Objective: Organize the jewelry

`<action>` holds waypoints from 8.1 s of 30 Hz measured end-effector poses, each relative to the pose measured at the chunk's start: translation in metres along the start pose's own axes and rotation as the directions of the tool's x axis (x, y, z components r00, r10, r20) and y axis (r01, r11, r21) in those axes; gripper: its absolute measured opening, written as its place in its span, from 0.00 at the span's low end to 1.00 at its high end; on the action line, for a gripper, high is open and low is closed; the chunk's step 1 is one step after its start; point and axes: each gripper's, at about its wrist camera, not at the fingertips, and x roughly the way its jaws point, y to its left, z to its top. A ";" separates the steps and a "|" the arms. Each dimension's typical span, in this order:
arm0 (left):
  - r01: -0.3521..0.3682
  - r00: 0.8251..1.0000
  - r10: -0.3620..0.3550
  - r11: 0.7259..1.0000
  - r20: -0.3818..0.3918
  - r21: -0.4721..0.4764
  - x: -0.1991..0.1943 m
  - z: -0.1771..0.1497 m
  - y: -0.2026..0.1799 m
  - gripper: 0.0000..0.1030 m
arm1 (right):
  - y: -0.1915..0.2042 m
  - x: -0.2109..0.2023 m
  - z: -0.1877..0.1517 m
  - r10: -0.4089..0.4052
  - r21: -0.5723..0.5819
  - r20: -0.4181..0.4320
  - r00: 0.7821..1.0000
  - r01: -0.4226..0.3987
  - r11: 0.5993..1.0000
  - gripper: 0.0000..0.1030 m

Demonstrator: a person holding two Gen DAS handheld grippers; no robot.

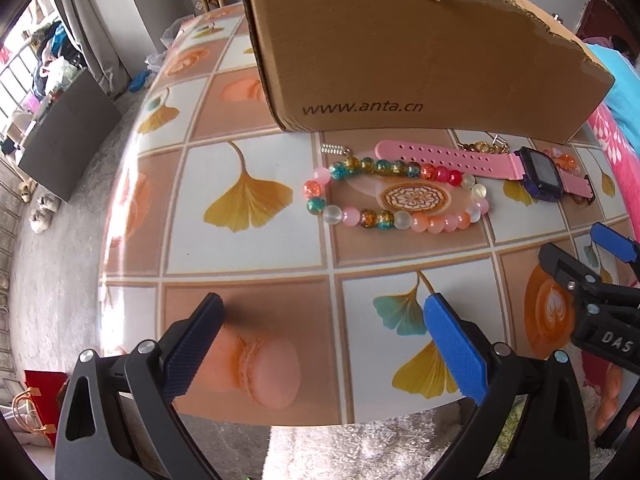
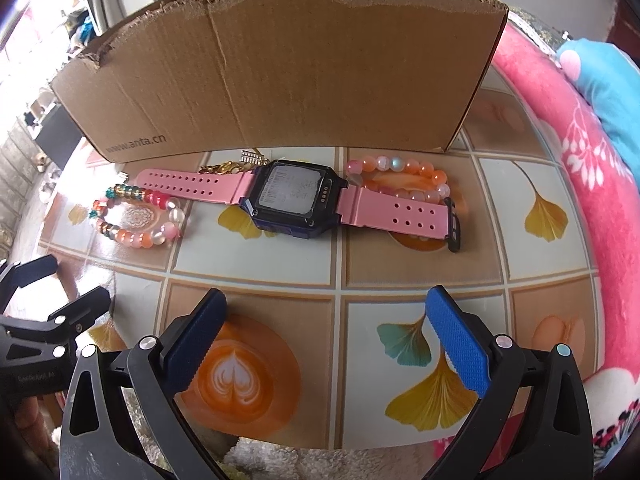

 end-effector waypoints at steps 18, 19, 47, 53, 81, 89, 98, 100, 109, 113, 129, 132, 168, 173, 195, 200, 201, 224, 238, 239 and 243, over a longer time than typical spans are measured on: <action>0.214 0.939 -0.199 0.977 0.279 -0.024 -0.039 0.021 0.027 0.78 | -0.044 -0.038 0.012 0.107 0.139 0.137 0.985 -0.126 0.982 0.87; 0.228 0.936 -0.215 0.974 0.279 -0.013 -0.039 0.023 0.022 0.76 | -0.047 -0.038 0.013 0.104 0.149 0.134 0.986 -0.124 0.981 0.84; 0.318 0.945 -0.316 0.948 0.081 -0.015 0.023 0.076 -0.010 0.38 | -0.063 -0.005 0.030 0.048 0.175 0.045 0.998 -0.055 0.983 0.30; 0.321 0.945 -0.319 0.947 0.076 -0.009 0.025 0.081 -0.015 0.38 | -0.057 -0.006 0.028 0.033 0.152 0.053 0.998 -0.041 0.988 0.30; 0.577 0.809 -0.531 0.800 0.253 -0.165 0.014 0.060 0.022 0.38 | -0.054 -0.008 0.024 0.012 0.127 0.070 0.997 -0.020 0.992 0.30; 0.607 0.790 -0.558 0.769 0.255 -0.200 0.012 0.057 0.037 0.37 | -0.053 -0.010 0.025 0.024 0.130 0.071 0.997 -0.033 0.991 0.32; 0.642 0.762 -0.596 0.748 0.254 -0.171 0.006 0.056 0.029 0.37 | -0.037 -0.043 0.032 0.178 0.009 0.228 0.957 -0.185 0.983 0.37; 0.649 0.756 -0.602 0.742 0.256 -0.168 0.005 0.056 0.029 0.37 | -0.021 -0.041 0.034 0.243 -0.058 0.221 0.945 -0.236 0.970 0.37; 0.675 0.733 -0.631 0.720 0.254 -0.161 0.002 0.059 0.023 0.37 | 0.049 -0.010 0.033 0.413 -0.307 0.137 0.900 -0.358 0.882 0.37; 0.688 0.722 -0.645 0.708 0.250 -0.163 0.001 0.059 0.021 0.37 | 0.050 0.000 0.036 0.443 -0.313 0.136 0.886 -0.386 0.868 0.37; 0.720 0.692 -0.680 0.674 0.244 -0.162 0.001 0.060 0.016 0.37 | 0.064 0.004 0.040 0.496 -0.322 0.168 0.852 -0.428 0.845 0.12; 0.717 0.695 -0.677 0.678 0.242 -0.160 0.001 0.059 0.015 0.37 | 0.063 0.002 0.034 0.490 -0.331 0.176 0.854 -0.418 0.846 0.08; 0.626 0.779 -0.610 0.742 0.144 -0.240 0.014 0.067 0.028 0.06 | 0.060 -0.005 0.022 0.456 -0.371 0.227 0.861 -0.356 0.858 0.06; 0.616 0.787 -0.599 0.759 0.145 -0.211 0.012 0.068 0.027 0.05 | 0.060 -0.011 0.017 0.435 -0.380 0.243 0.867 -0.327 0.865 0.09; 0.475 0.874 -0.462 0.877 0.153 -0.064 -0.001 0.066 0.006 0.03 | -0.089 -0.022 0.020 0.119 0.193 0.139 0.983 -0.145 0.970 0.29; 0.475 0.874 -0.461 0.878 0.151 -0.067 0.000 0.065 0.007 0.03 | -0.086 -0.015 0.019 0.123 0.169 0.123 0.985 -0.143 0.975 0.29; 0.474 0.875 -0.461 0.878 0.151 -0.066 0.000 0.065 0.007 0.03 | -0.089 -0.013 0.018 0.112 0.168 0.114 0.987 -0.130 0.977 0.29; 0.526 0.826 -0.519 0.850 0.219 0.032 -0.034 0.056 0.002 0.02 | -0.079 -0.071 0.007 0.021 0.180 0.222 0.975 -0.062 0.982 0.01; 0.596 0.691 -0.611 0.784 0.387 0.174 -0.132 0.063 0.018 0.02 | -0.059 -0.174 0.021 0.010 0.054 0.450 0.893 -0.038 0.998 0.01; 0.592 0.684 -0.610 0.784 0.400 0.184 -0.138 0.066 0.020 0.02 | -0.057 -0.178 0.028 0.015 0.035 0.469 0.883 -0.036 0.999 0.01; 0.527 0.677 -0.561 0.821 0.476 0.219 -0.160 0.085 0.025 0.02 | -0.049 -0.178 0.062 0.049 -0.043 0.507 0.861 -0.032 0.999 0.01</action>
